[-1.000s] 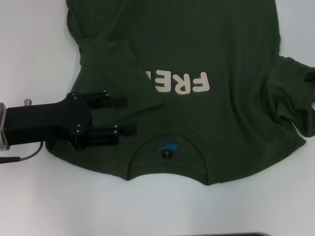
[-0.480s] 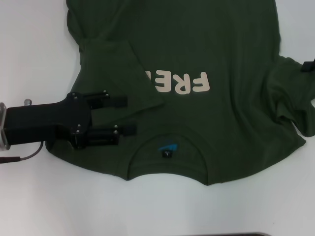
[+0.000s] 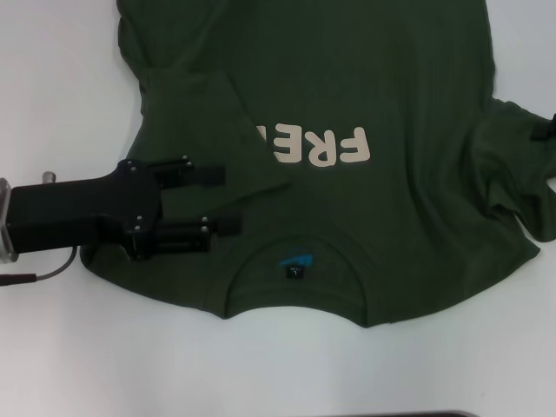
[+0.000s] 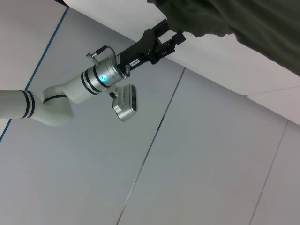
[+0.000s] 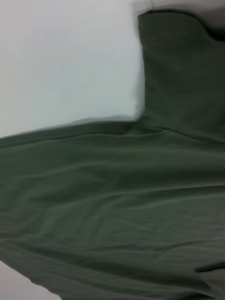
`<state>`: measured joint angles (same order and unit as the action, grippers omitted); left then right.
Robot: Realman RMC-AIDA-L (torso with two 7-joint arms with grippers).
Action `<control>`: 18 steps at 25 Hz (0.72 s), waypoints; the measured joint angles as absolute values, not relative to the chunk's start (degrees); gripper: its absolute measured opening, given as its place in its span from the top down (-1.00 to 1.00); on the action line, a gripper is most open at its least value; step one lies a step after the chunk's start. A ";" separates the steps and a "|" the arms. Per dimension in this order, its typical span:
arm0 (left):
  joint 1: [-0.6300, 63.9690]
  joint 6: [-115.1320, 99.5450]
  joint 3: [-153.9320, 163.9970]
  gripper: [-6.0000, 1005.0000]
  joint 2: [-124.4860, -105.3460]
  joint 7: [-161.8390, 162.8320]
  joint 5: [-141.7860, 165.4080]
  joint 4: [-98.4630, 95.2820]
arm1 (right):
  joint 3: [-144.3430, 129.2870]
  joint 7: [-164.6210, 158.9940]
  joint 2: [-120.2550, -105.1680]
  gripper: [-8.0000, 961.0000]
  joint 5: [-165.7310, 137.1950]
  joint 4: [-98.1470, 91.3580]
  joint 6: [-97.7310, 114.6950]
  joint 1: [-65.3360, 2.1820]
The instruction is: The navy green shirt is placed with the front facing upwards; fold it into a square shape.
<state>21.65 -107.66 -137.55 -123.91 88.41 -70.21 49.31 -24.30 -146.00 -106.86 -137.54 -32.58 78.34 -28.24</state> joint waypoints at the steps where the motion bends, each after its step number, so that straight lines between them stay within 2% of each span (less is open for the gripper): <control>1: 21.67 -107.67 -137.55 -0.56 -123.91 88.42 -70.22 49.31 | -24.35 -146.00 -106.87 -0.65 -137.57 -32.46 78.29 -28.21; 8: 21.71 -107.68 -137.55 -0.56 -123.92 88.47 -70.40 49.31 | -24.10 -145.96 -106.86 -0.64 -137.63 -31.93 77.57 -28.49; 13: 21.71 -107.76 -137.45 -0.56 -123.92 88.60 -70.76 49.31 | -24.27 -146.11 -106.80 -0.56 -137.55 -31.91 77.60 -28.51; 18: 21.76 -107.80 -137.36 -0.56 -123.92 88.66 -71.12 49.31 | -24.38 -145.79 -106.71 -0.15 -137.61 -31.90 78.11 -28.47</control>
<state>21.76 -107.80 -137.36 -123.92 88.66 -71.12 49.31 -24.38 -145.79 -106.71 -137.61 -31.90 78.11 -28.47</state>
